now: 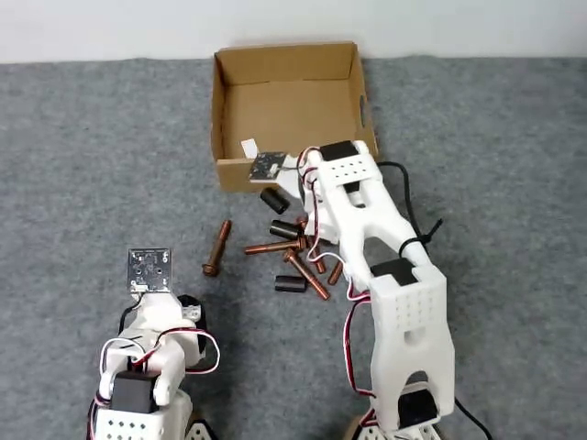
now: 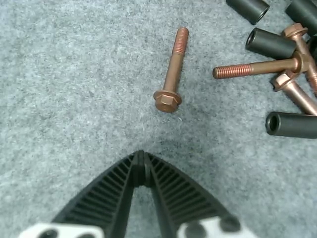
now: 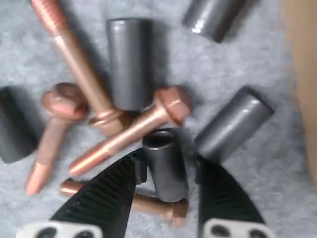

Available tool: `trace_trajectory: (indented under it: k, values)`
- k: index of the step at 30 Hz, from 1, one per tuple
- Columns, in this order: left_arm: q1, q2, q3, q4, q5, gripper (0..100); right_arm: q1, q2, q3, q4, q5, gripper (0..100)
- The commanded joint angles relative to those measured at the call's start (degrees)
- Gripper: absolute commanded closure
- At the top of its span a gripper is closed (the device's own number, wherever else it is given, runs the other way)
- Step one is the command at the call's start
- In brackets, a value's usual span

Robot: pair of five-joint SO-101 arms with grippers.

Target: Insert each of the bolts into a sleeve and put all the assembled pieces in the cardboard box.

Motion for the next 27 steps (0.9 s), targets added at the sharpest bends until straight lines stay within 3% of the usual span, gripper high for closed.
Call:
trace_trajectory:
  k: [1,4,14,22,27]
  values:
    - [-0.3,0.1,-0.6,0.4,0.3,99,0.1,0.0,-1.9,0.0,0.2,99.2]
    - [-0.3,0.1,-0.6,0.4,0.3,99,0.1,-0.4,-6.0,5.3,-0.2,99.1]
    - [-0.3,0.1,-0.6,0.4,0.3,99,0.0,-10.4,-14.8,23.3,-12.1,98.9]
    - [-0.3,0.1,-0.6,0.4,0.3,99,1.4,-25.9,-9.5,23.8,-23.8,98.9]
    - [-0.3,0.1,-0.6,0.4,0.3,99,1.7,-35.0,-0.8,23.8,-37.5,98.9]
